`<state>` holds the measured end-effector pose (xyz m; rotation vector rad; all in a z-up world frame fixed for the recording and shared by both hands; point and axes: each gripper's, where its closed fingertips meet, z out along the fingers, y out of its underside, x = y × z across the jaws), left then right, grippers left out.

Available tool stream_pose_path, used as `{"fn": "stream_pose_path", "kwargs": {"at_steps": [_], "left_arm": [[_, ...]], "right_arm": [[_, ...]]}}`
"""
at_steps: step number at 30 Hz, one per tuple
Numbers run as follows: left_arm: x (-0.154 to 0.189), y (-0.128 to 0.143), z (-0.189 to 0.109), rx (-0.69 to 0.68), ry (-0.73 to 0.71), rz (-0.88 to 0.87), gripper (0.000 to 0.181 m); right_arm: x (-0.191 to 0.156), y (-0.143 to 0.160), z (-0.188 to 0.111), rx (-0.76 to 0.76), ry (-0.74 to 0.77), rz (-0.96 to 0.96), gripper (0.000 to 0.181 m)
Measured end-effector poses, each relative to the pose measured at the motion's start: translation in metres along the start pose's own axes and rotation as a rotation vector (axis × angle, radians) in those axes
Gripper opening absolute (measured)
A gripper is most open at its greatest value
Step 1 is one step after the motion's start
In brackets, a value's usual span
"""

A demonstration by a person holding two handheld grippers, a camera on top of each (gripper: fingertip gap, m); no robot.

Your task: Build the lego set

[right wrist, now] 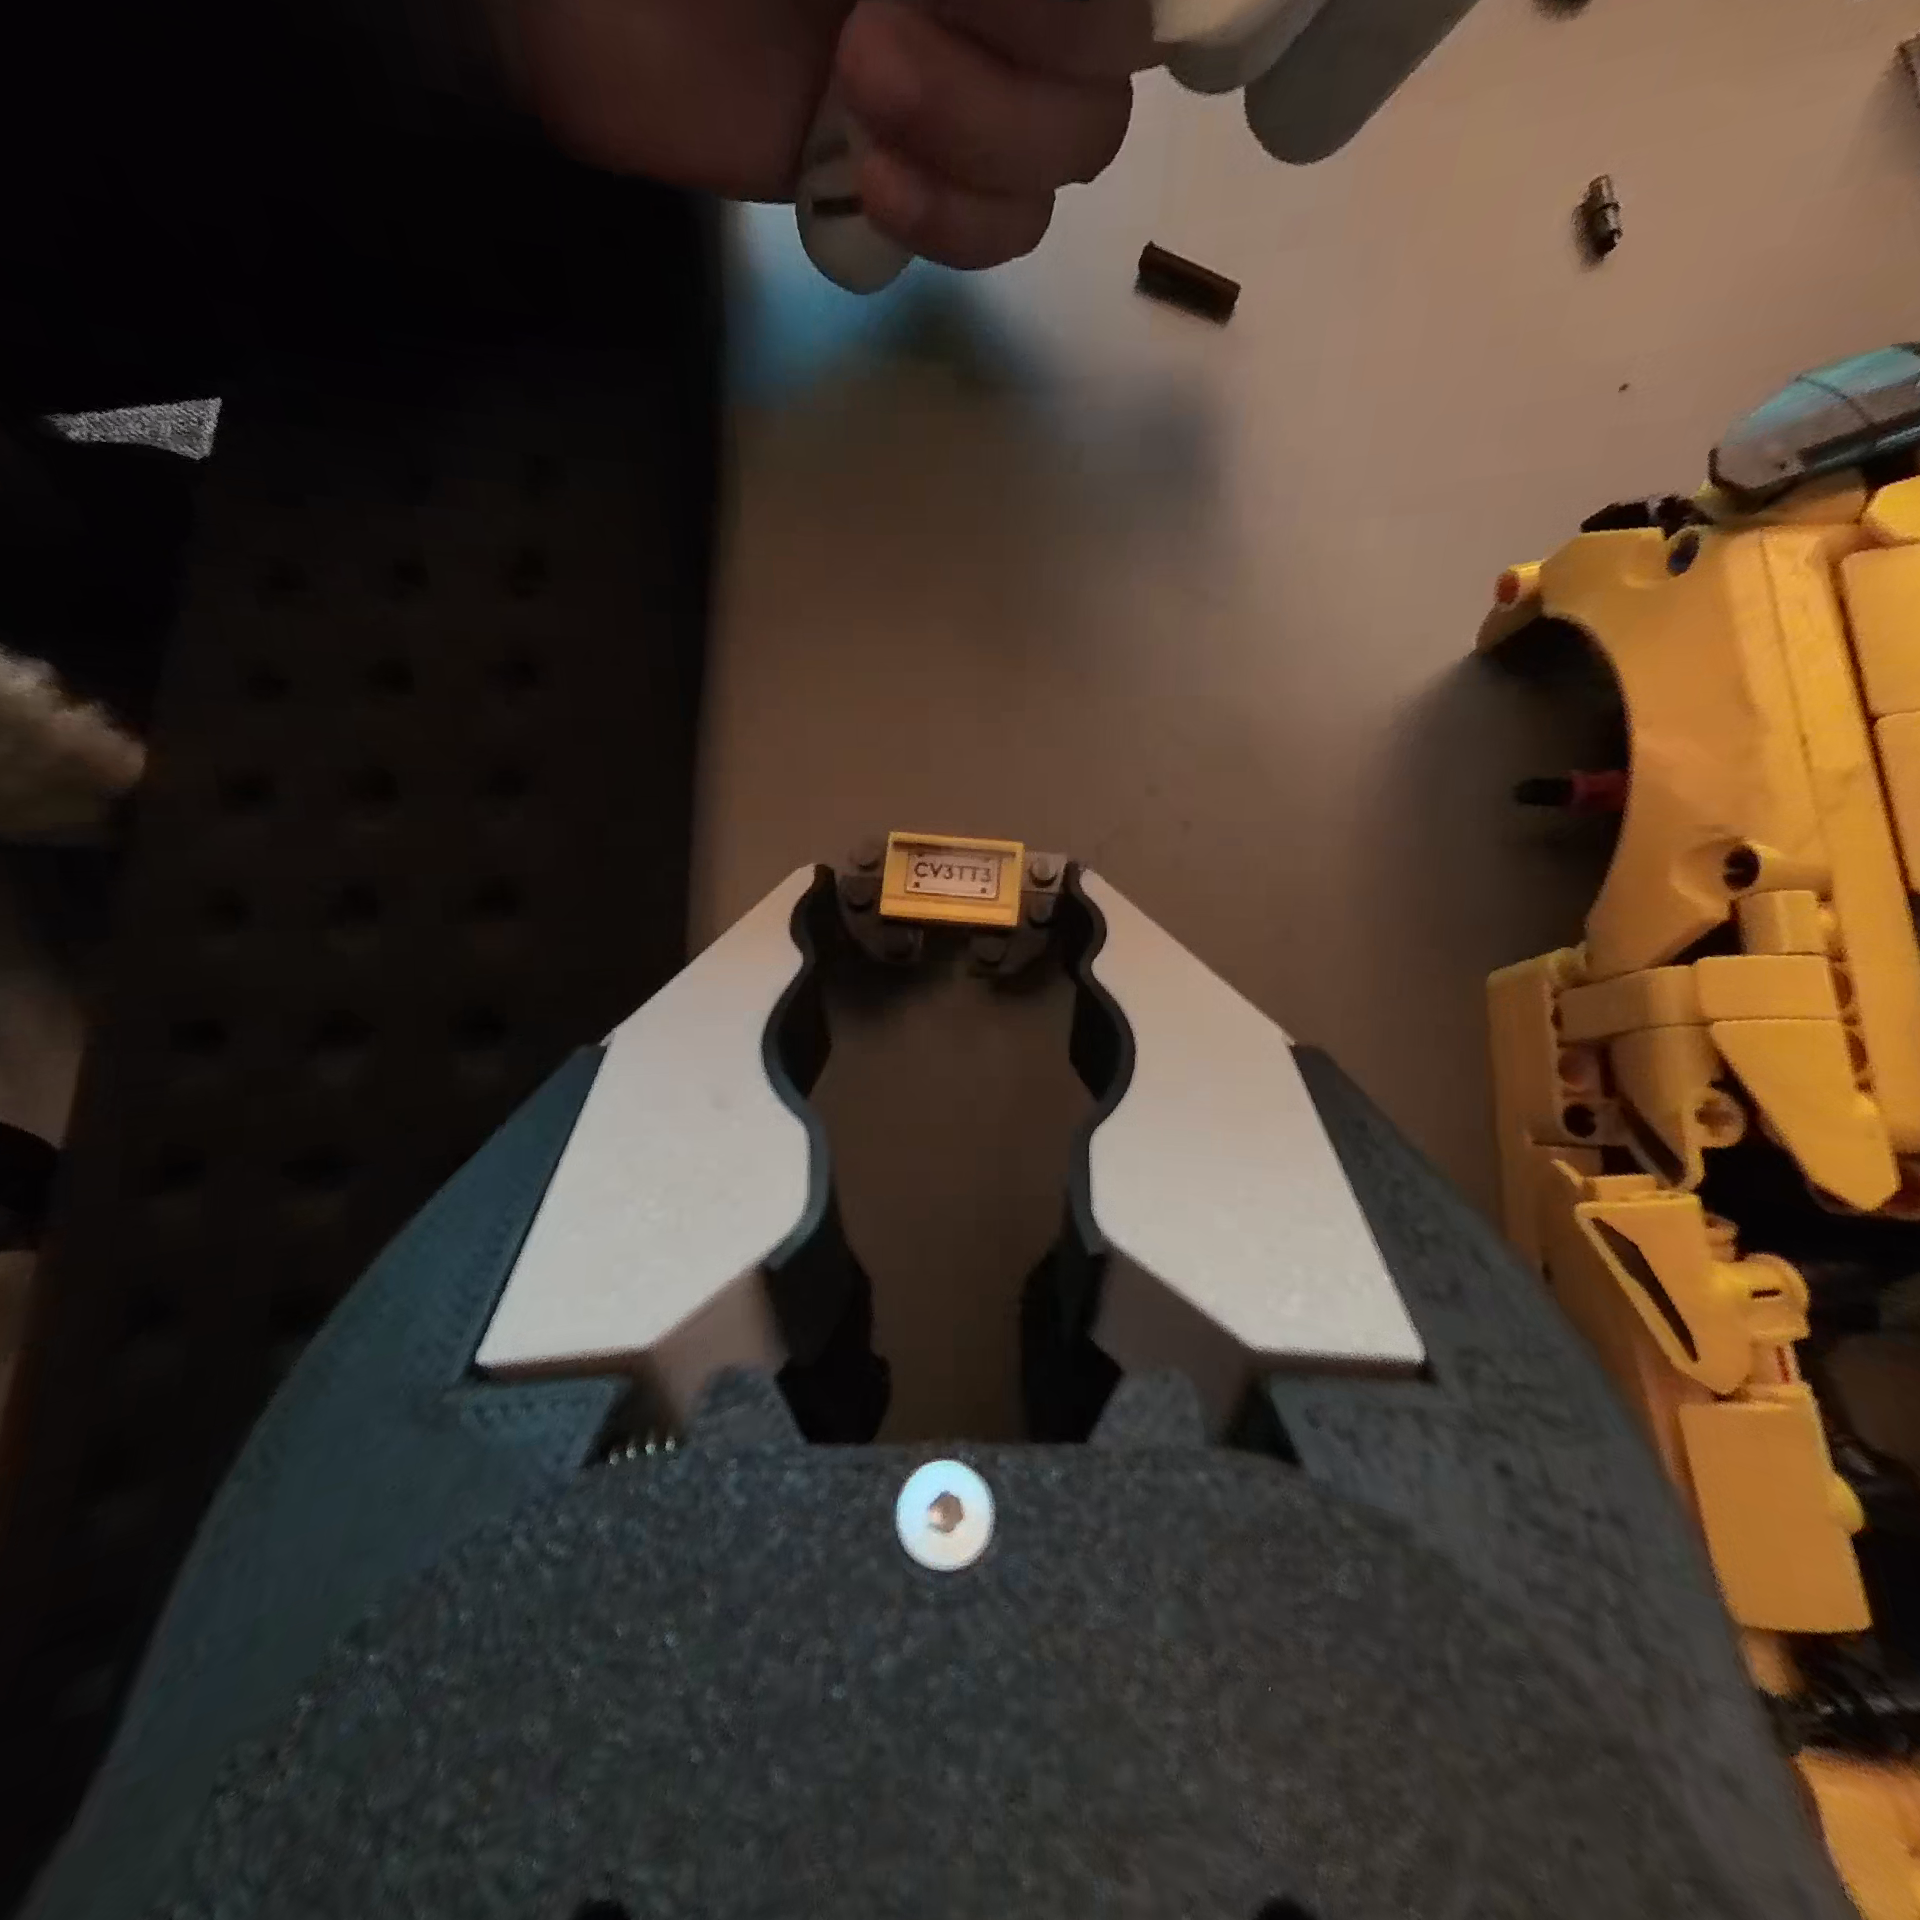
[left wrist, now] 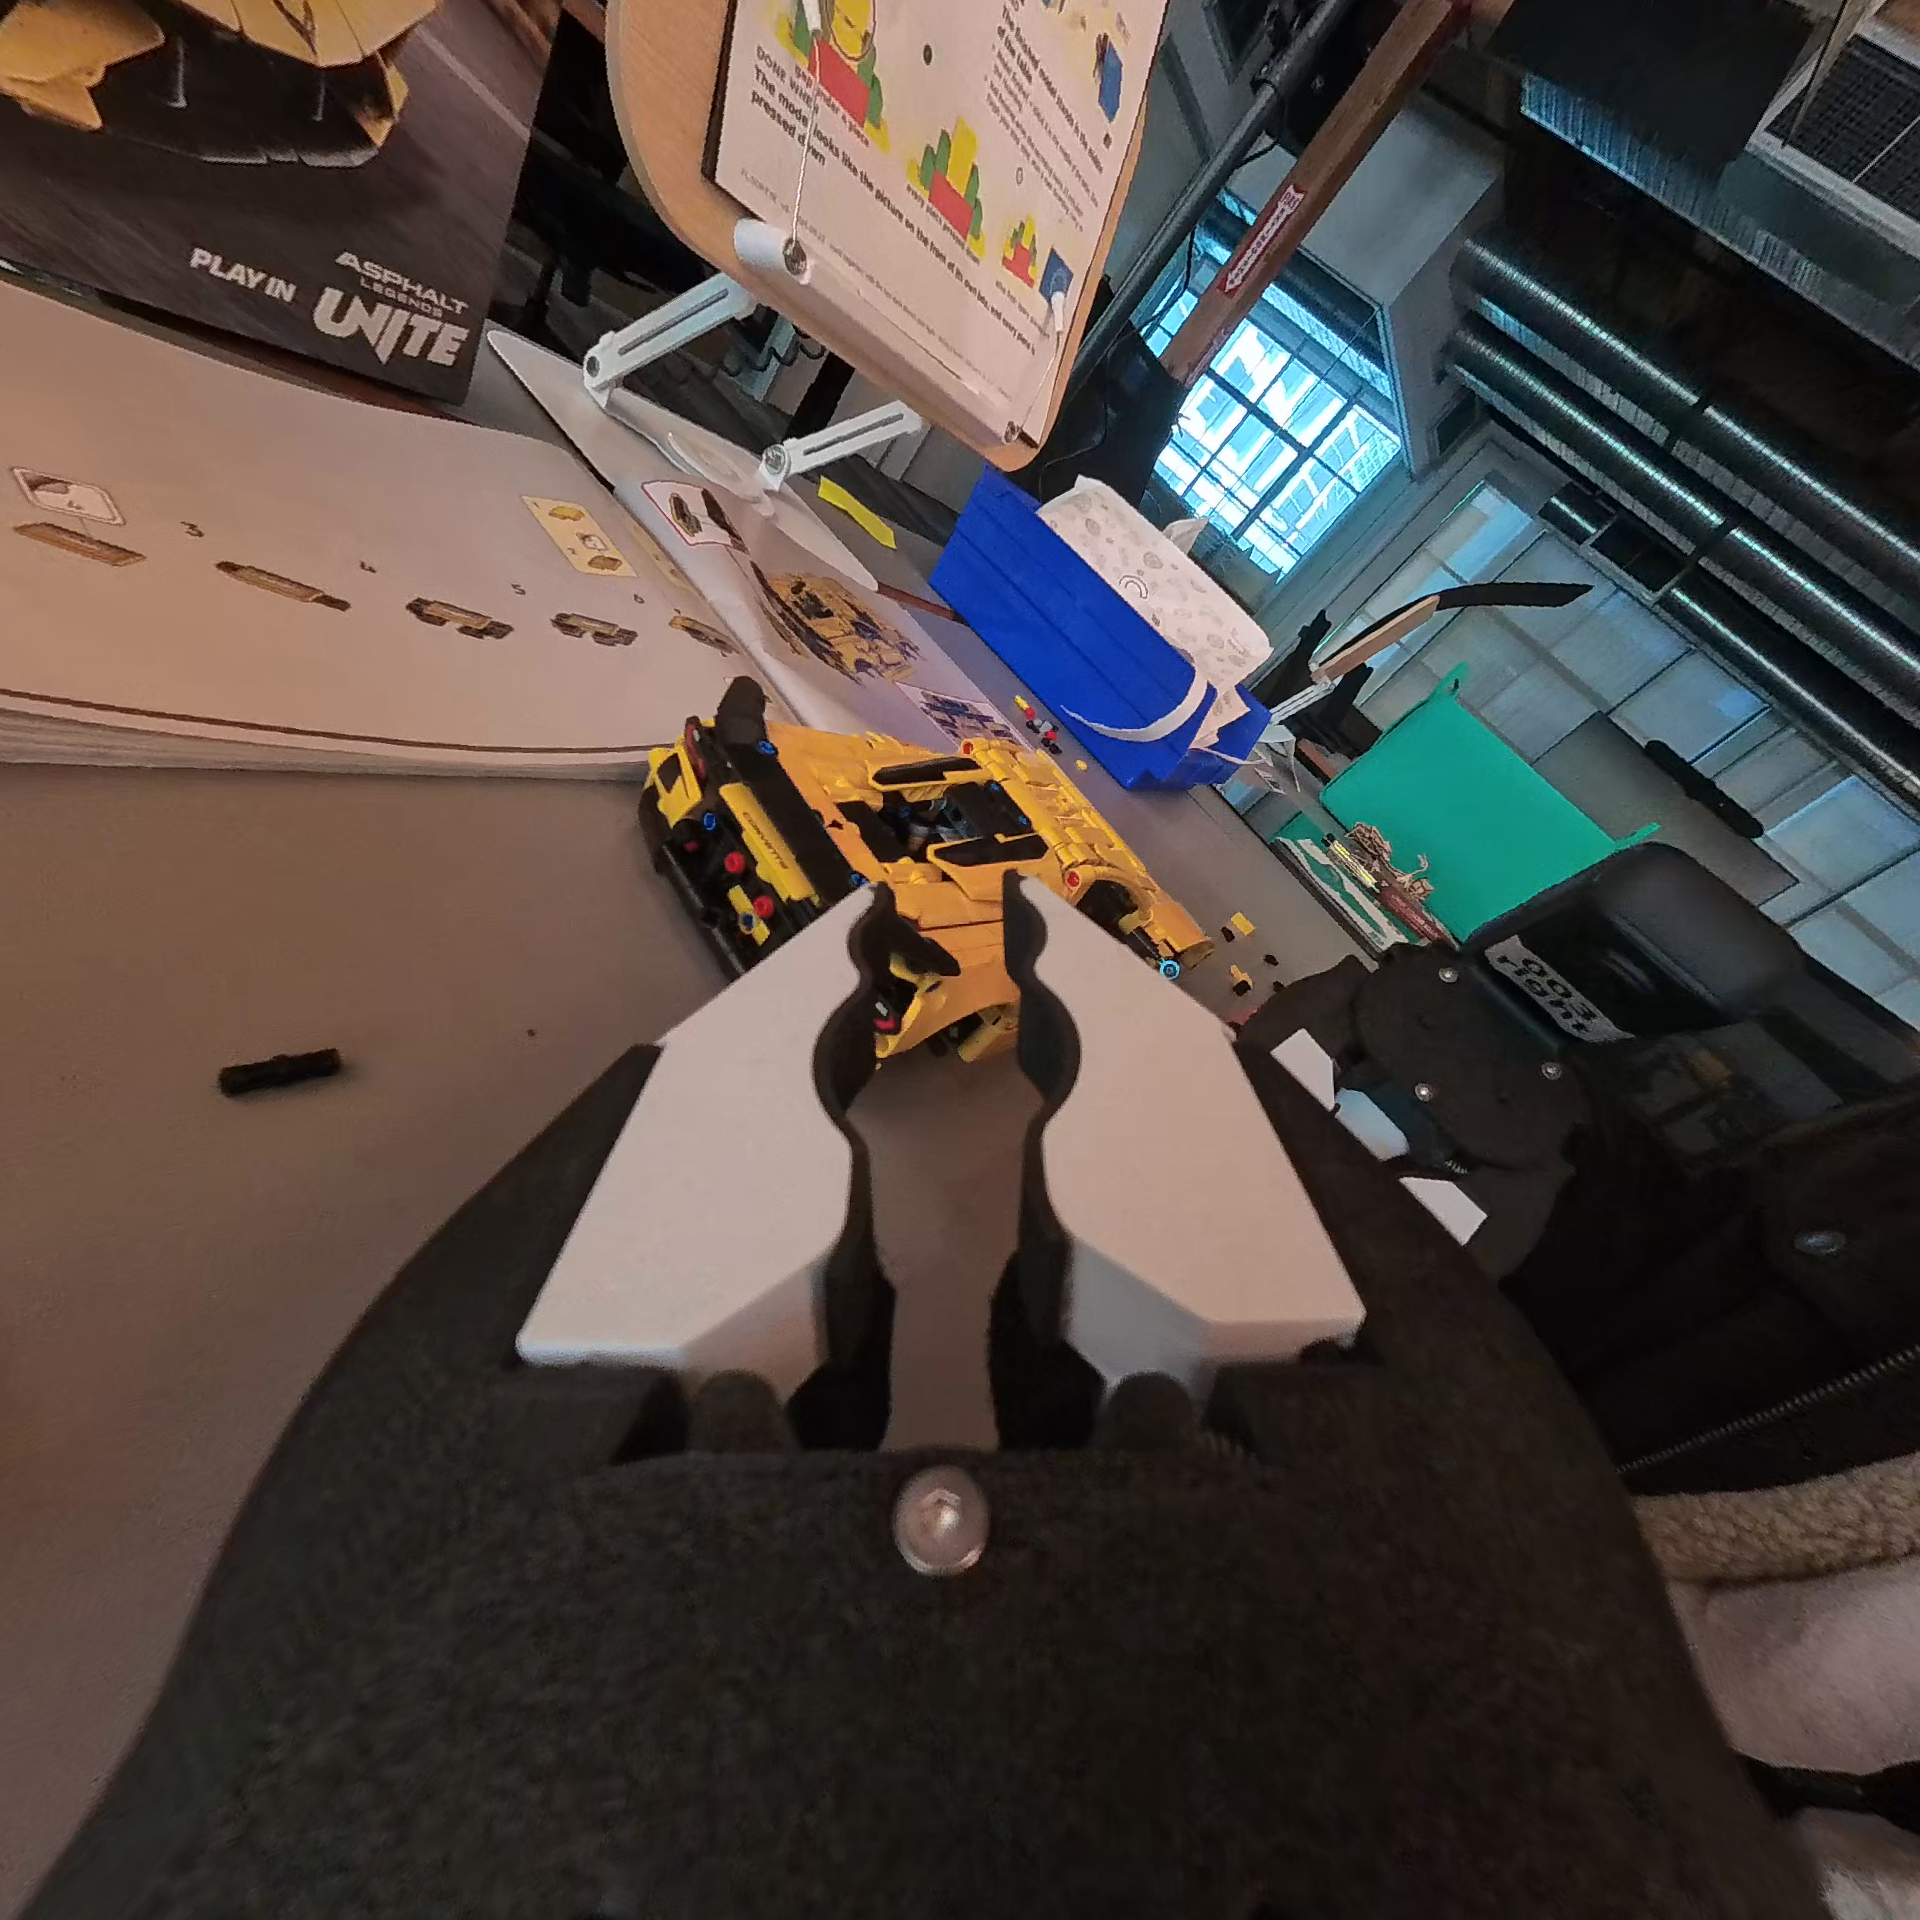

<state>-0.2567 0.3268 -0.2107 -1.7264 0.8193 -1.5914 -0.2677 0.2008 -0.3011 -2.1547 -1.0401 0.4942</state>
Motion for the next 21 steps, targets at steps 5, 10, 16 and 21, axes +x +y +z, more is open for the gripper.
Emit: {"fn": "stream_pose_path", "kwargs": {"at_steps": [5, 10, 16, 21], "left_arm": [[0.0003, 0.0007, 0.0001, -0.002, 0.001, 0.000, 0.020], [-0.0001, 0.0011, 0.0002, -0.005, -0.002, 0.002, 0.020], [0.0000, 0.0025, 0.0010, -0.015, -0.006, 0.011, 0.020], [-0.0004, 0.0022, 0.0008, -0.012, -0.003, 0.002, 0.020]], "right_arm": [[0.0003, 0.0005, 0.0005, 0.000, 0.015, -0.033, 0.044], [0.0009, -0.0001, -0.0004, 0.007, 0.001, -0.008, 0.043], [0.0023, -0.0012, -0.0012, 0.019, -0.003, 0.006, 0.043], [0.0042, -0.0031, -0.0032, 0.035, -0.003, 0.017, 0.044]]}}
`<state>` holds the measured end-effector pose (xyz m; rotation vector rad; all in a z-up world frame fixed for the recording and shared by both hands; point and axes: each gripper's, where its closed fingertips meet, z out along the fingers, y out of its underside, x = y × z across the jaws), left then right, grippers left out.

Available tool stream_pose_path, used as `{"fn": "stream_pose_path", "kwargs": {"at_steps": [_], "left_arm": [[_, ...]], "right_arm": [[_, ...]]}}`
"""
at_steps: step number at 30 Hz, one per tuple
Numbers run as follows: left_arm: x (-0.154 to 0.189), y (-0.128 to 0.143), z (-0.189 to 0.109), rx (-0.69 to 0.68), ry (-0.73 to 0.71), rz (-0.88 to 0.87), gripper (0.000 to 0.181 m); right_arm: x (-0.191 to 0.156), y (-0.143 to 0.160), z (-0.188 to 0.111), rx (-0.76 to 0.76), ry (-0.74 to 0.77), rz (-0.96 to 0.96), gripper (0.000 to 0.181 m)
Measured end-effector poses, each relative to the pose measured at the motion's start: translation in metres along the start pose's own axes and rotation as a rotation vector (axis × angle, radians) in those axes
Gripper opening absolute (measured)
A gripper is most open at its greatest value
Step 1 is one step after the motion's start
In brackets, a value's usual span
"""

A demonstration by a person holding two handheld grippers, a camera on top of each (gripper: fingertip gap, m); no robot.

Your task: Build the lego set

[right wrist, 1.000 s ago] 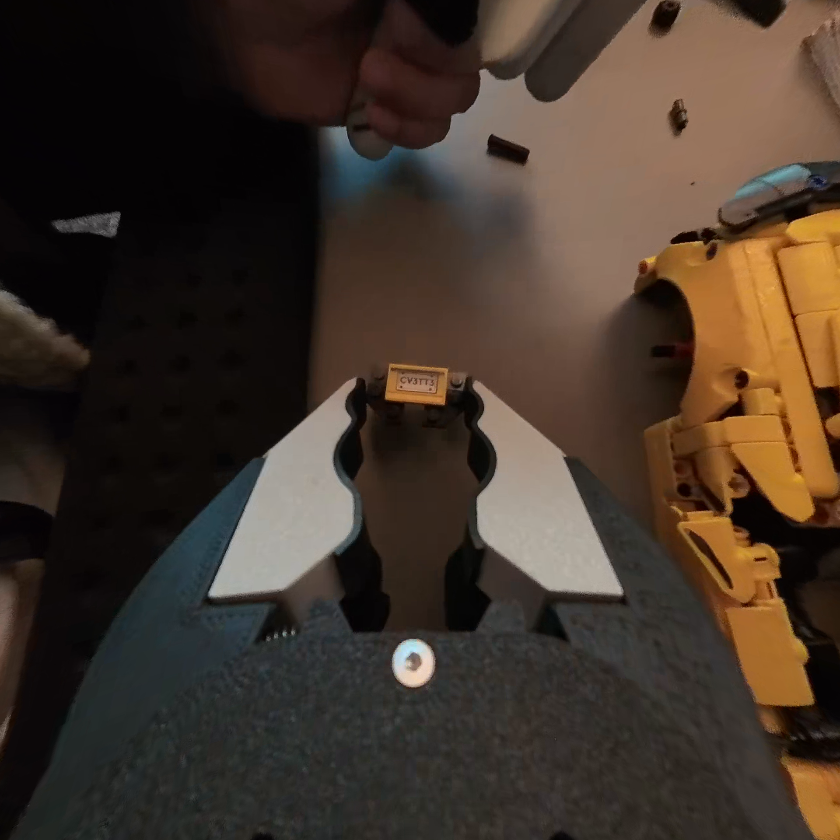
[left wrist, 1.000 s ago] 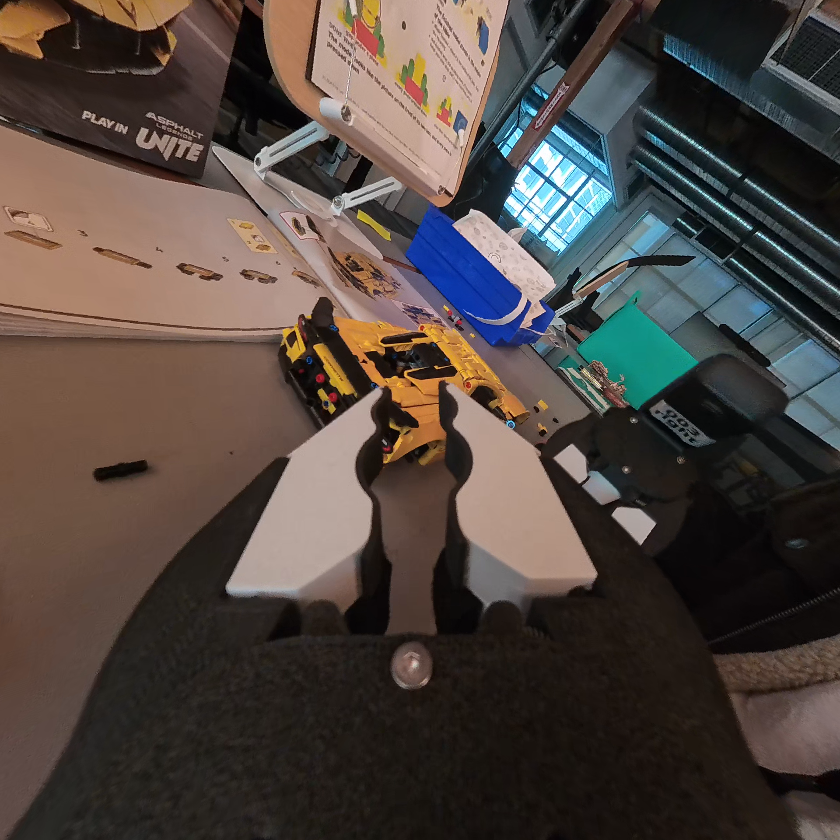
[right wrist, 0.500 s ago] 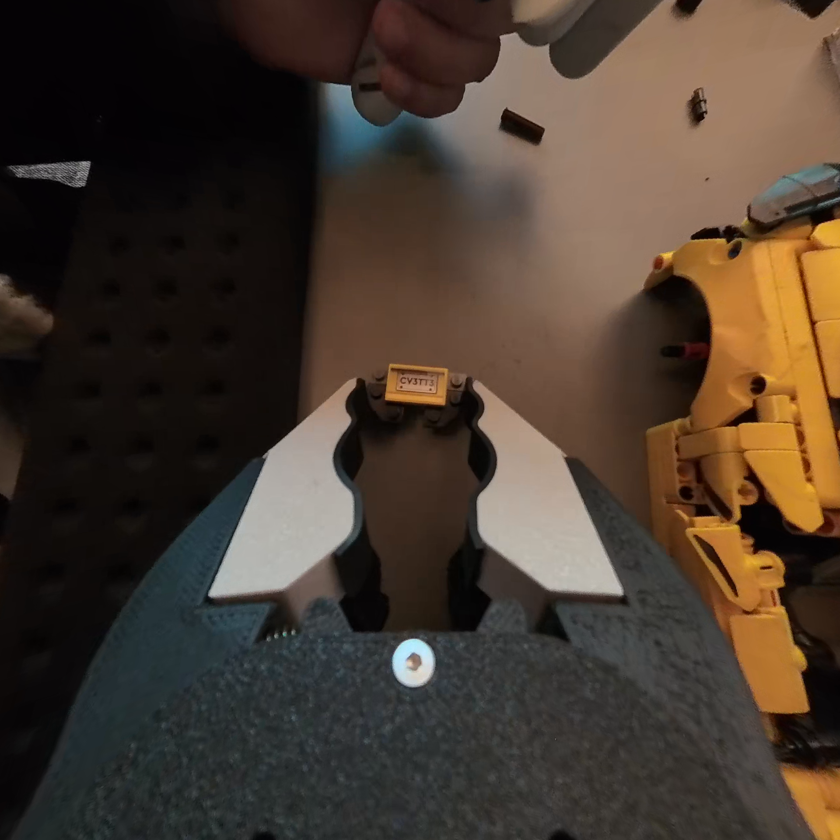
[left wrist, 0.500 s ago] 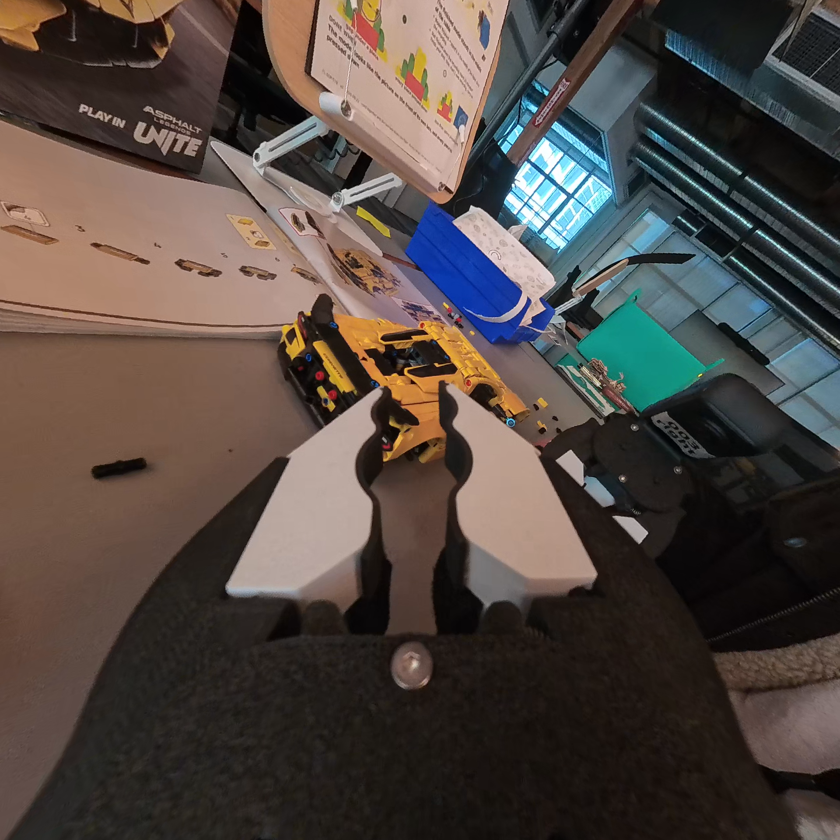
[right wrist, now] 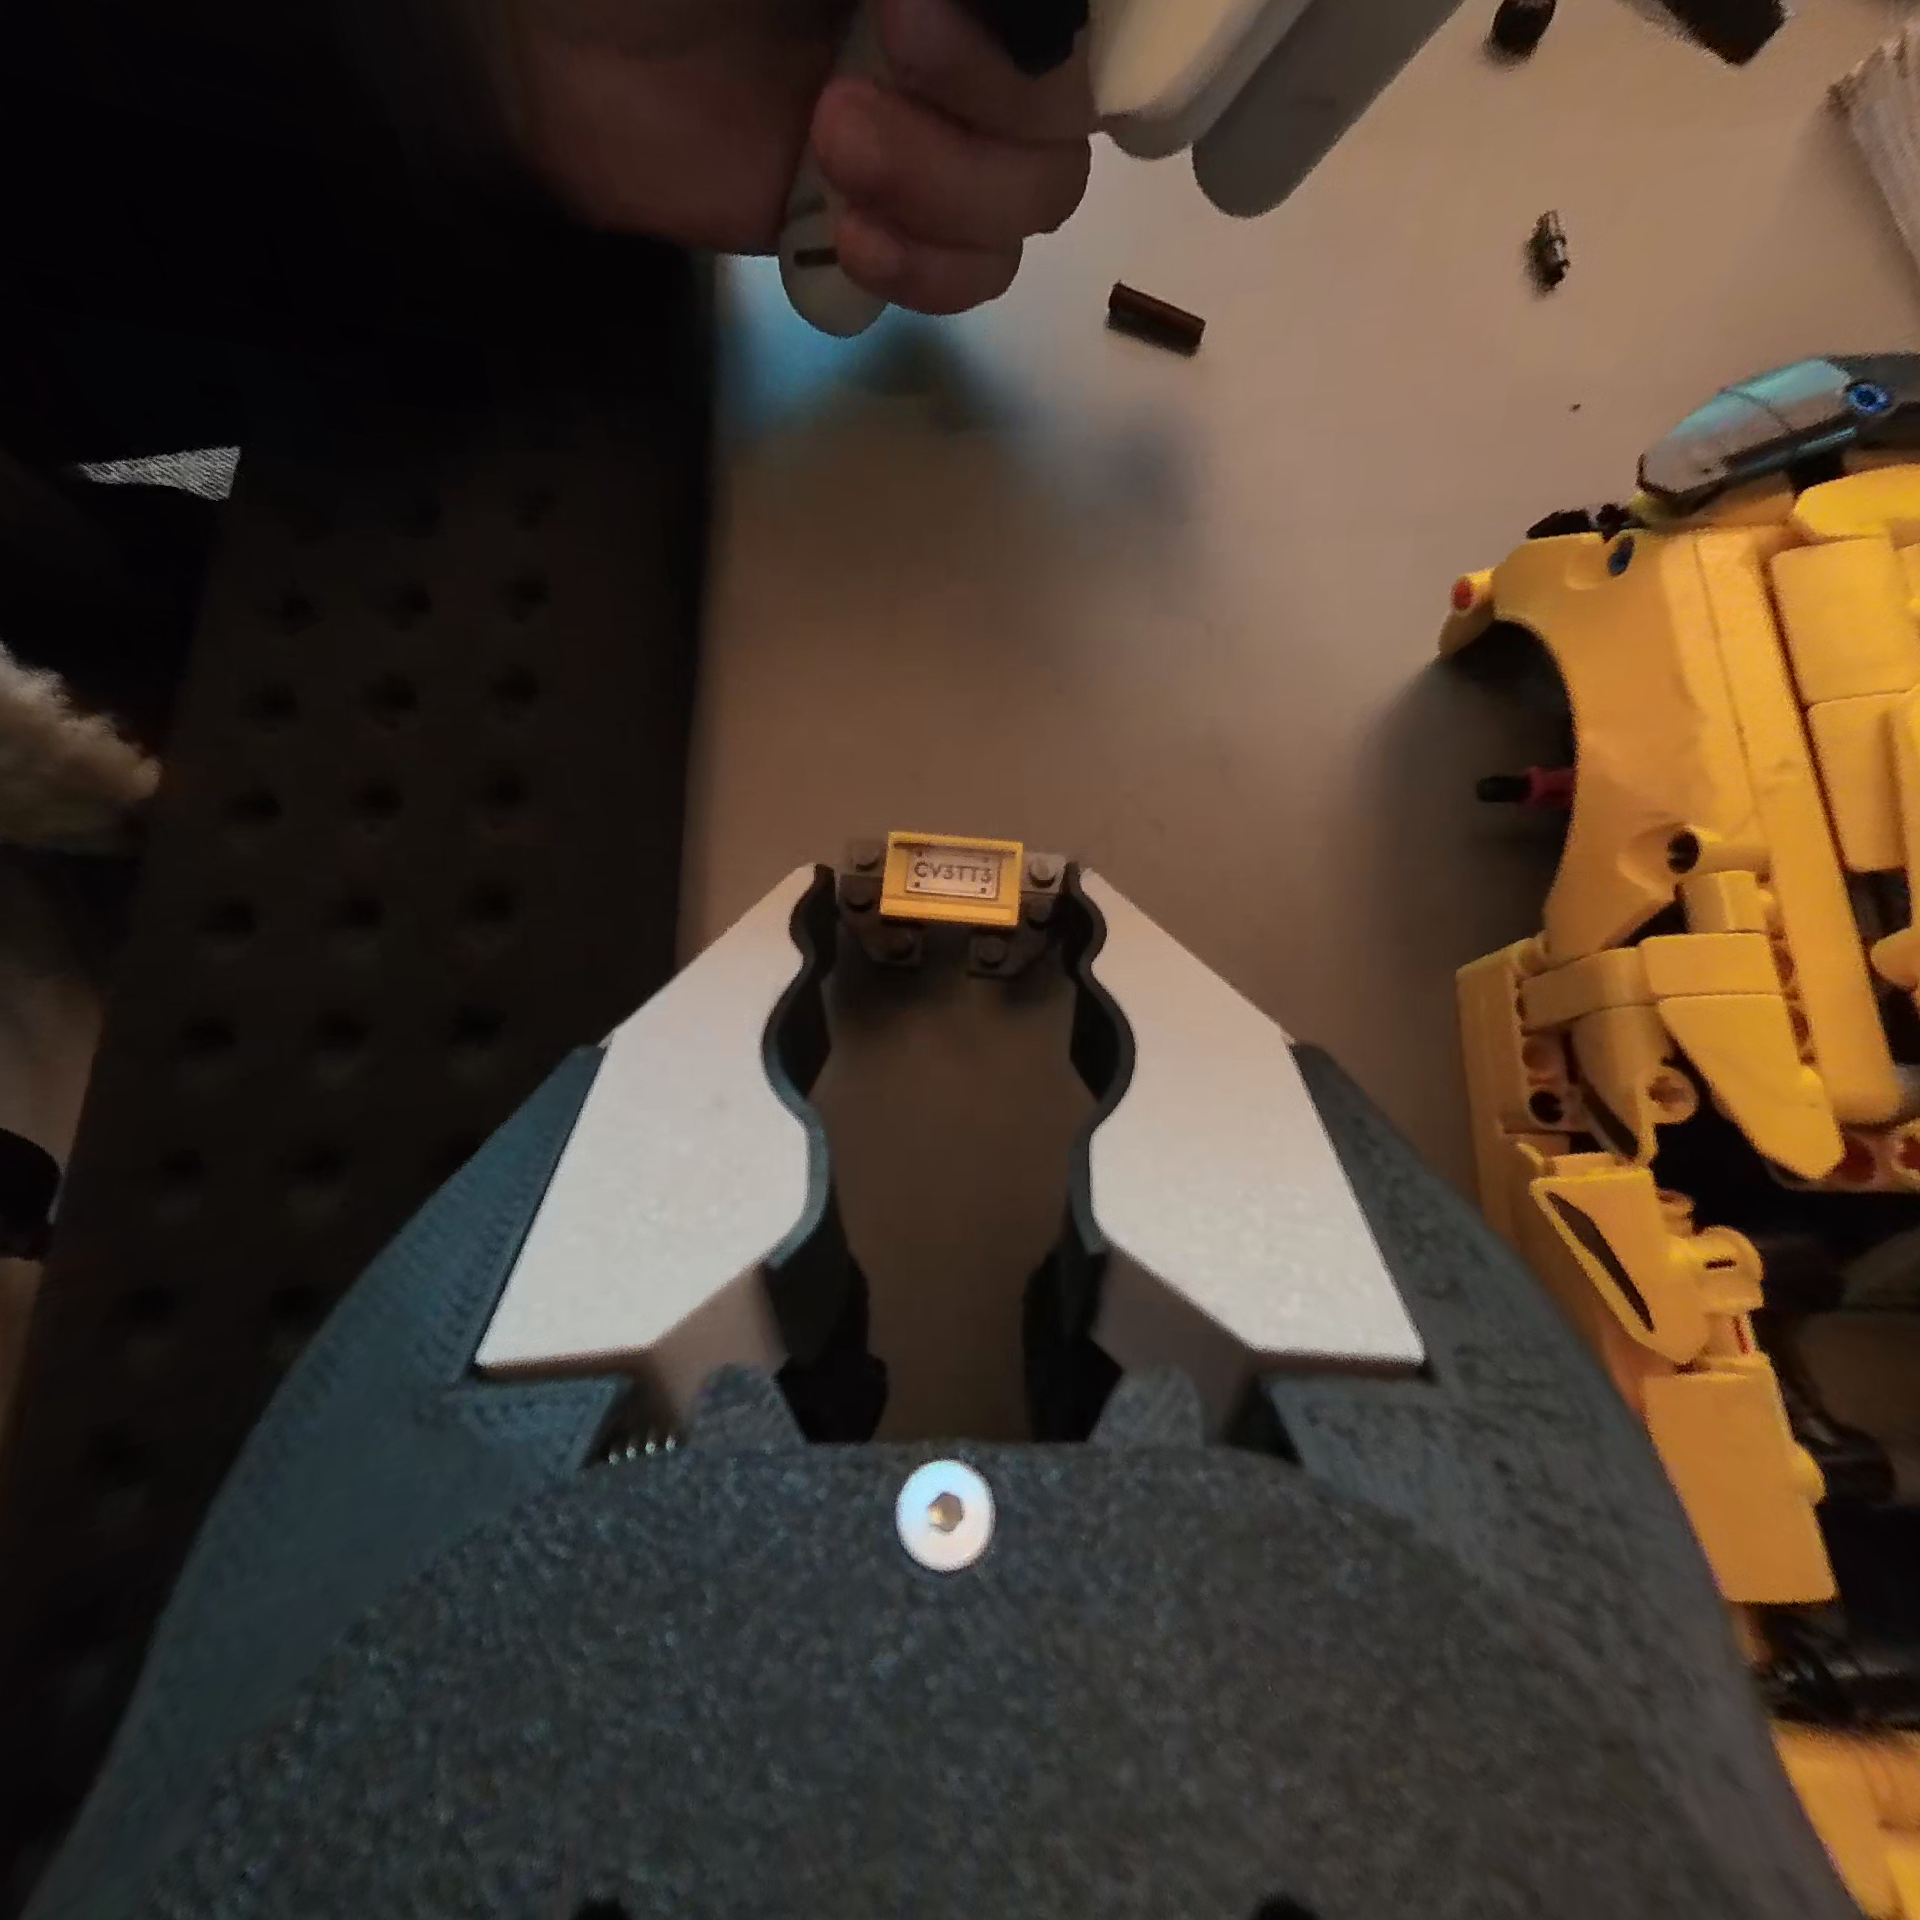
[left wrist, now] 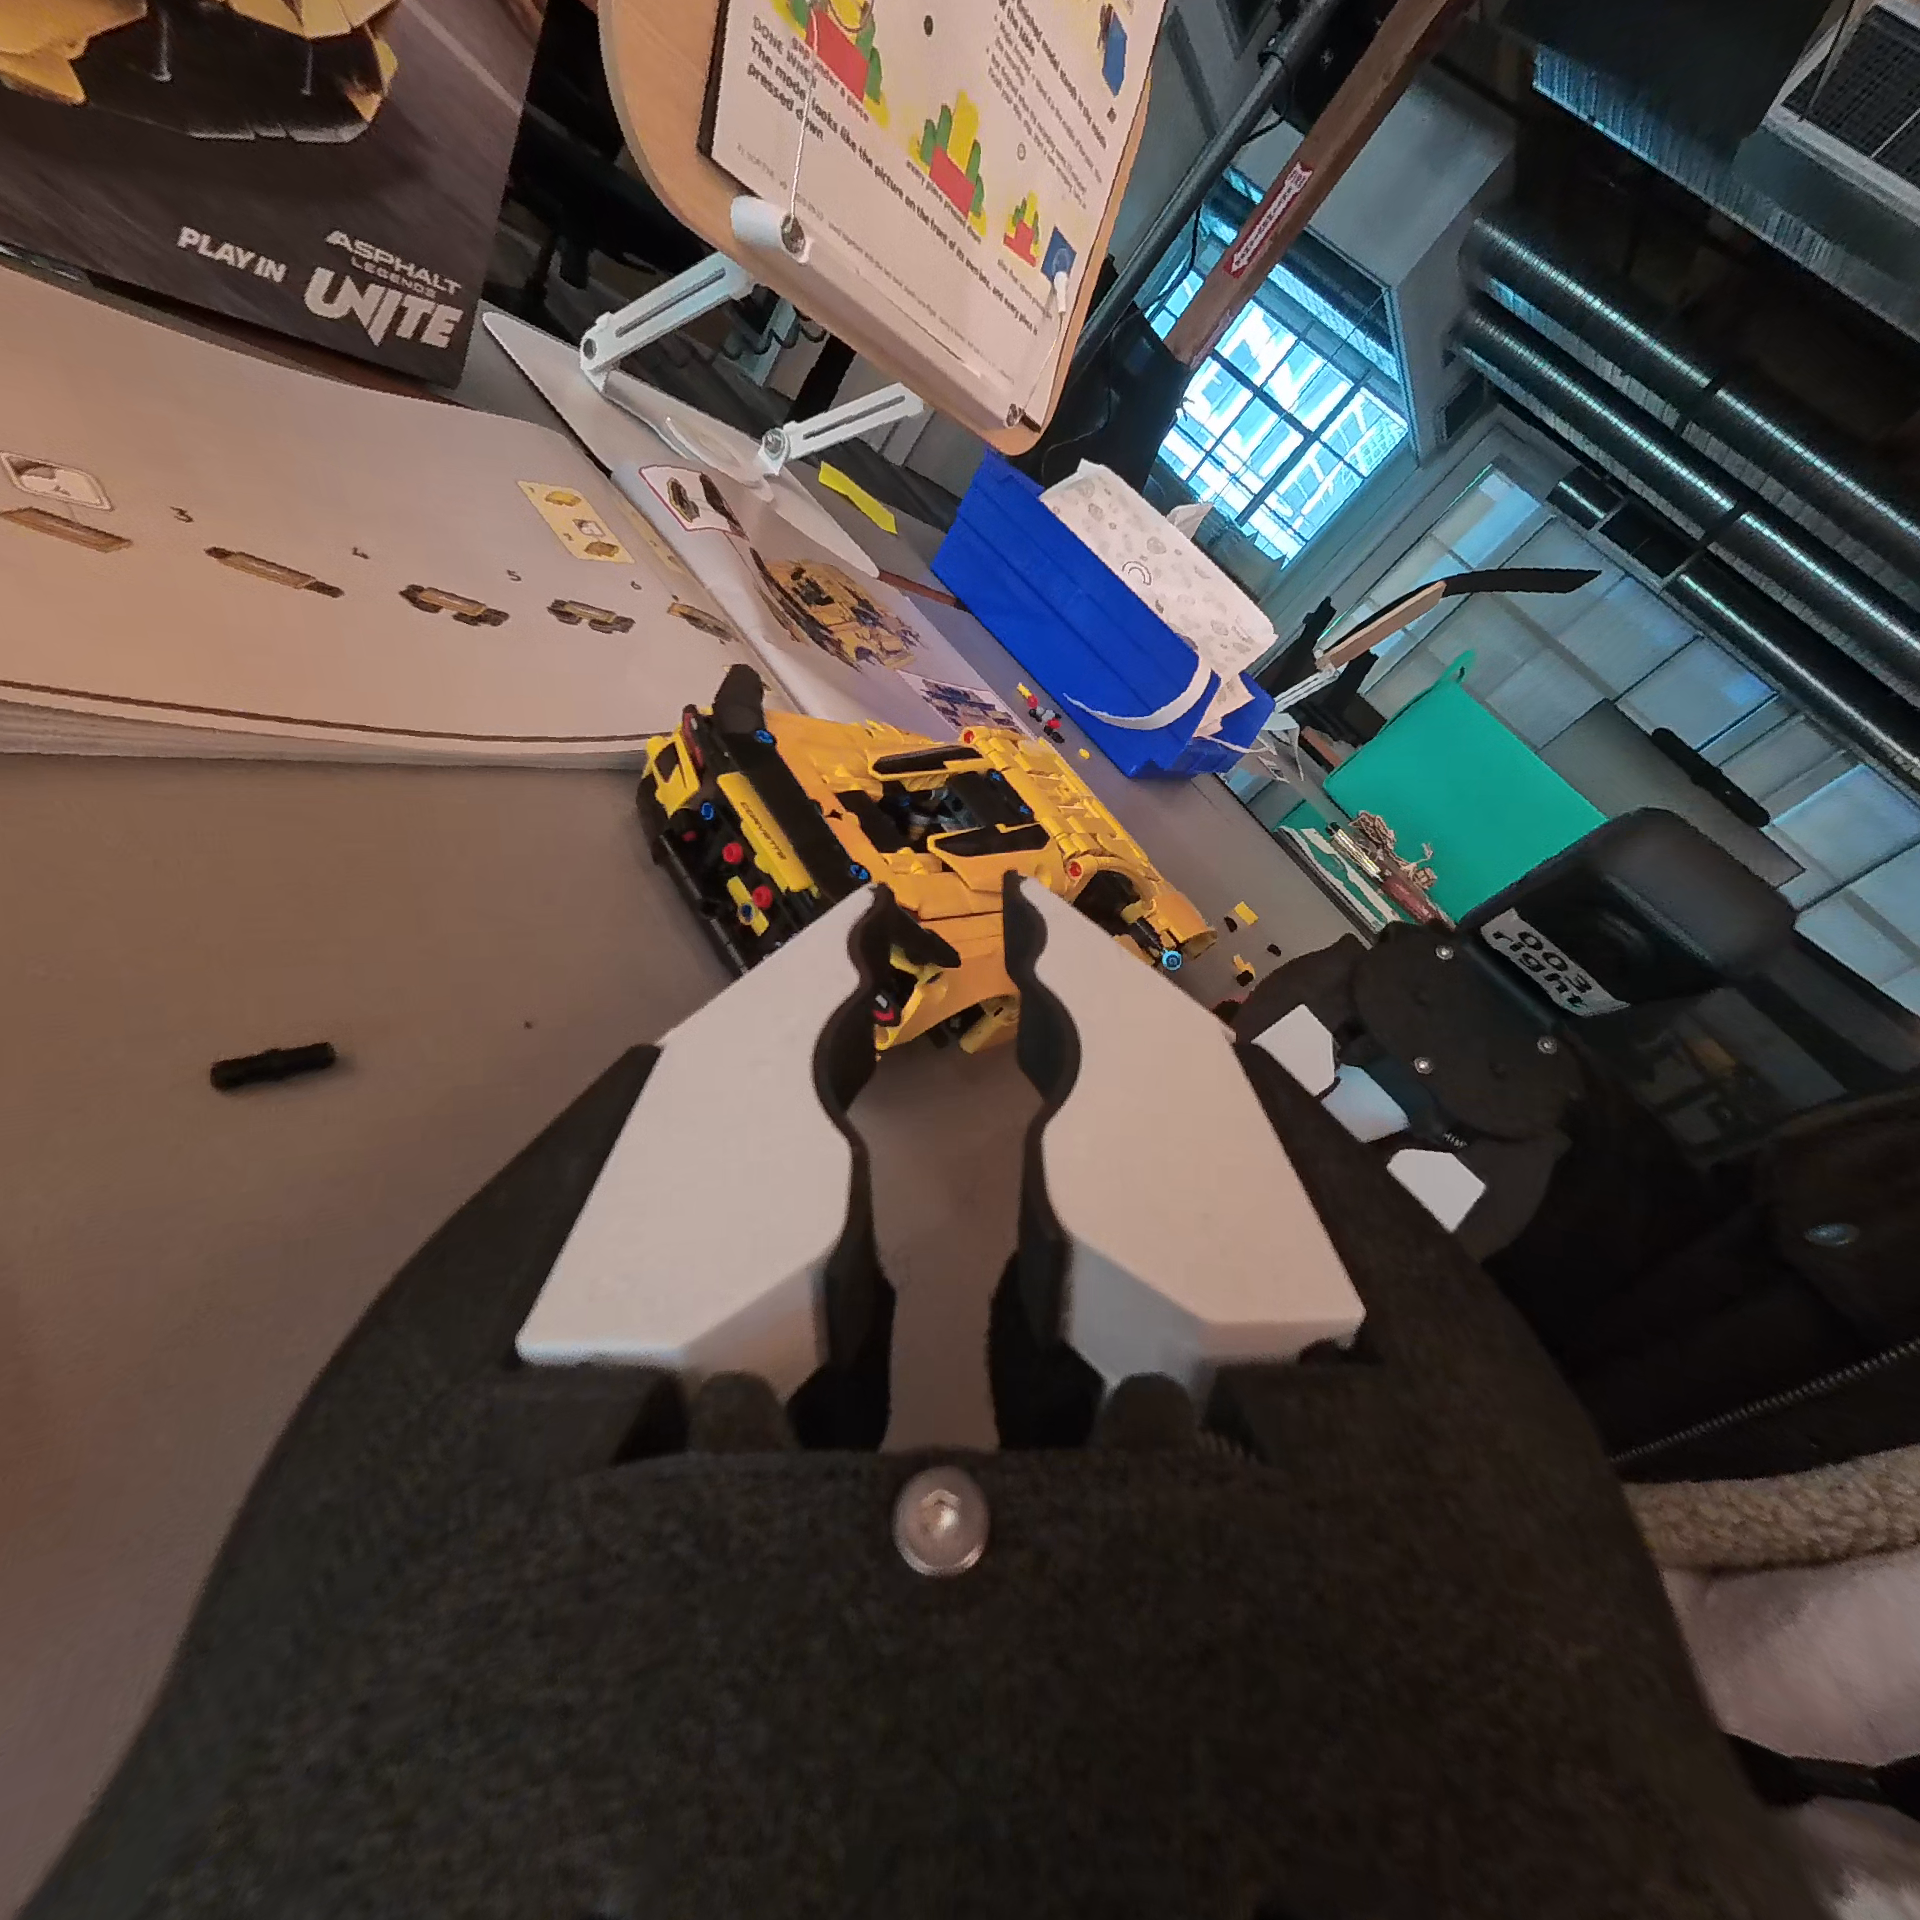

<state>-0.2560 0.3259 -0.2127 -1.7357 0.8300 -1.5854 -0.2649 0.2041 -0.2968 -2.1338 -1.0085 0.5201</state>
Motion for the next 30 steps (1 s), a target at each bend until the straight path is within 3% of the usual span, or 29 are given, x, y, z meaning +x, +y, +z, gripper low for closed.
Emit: {"fn": "stream_pose_path", "kwargs": {"at_steps": [12, 19, 25, 26, 27, 30], "left_arm": [[0.000, 0.001, 0.000, -0.003, 0.003, -0.003, 0.020], [0.000, 0.000, 0.000, -0.002, 0.003, -0.002, 0.020], [0.000, 0.001, 0.000, -0.006, 0.002, -0.007, 0.020], [0.000, 0.001, 0.000, -0.011, 0.001, -0.009, 0.020], [-0.001, 0.002, 0.000, -0.015, -0.002, -0.007, 0.020], [-0.003, 0.002, -0.001, -0.015, -0.037, 0.027, 0.020]], "right_arm": [[0.003, 0.004, 0.003, -0.027, 0.037, -0.073, 0.045], [0.011, -0.005, -0.006, 0.018, 0.059, -0.052, 0.058], [0.062, -0.037, -0.058, 0.282, 0.262, 0.102, 0.059], [0.071, -0.032, -0.070, 0.275, 0.283, 0.168, 0.036], [0.075, -0.030, -0.083, 0.294, 0.276, 0.175, 0.025], [0.092, -0.040, -0.138, 0.471, 0.329, 0.152, 0.048]]}}
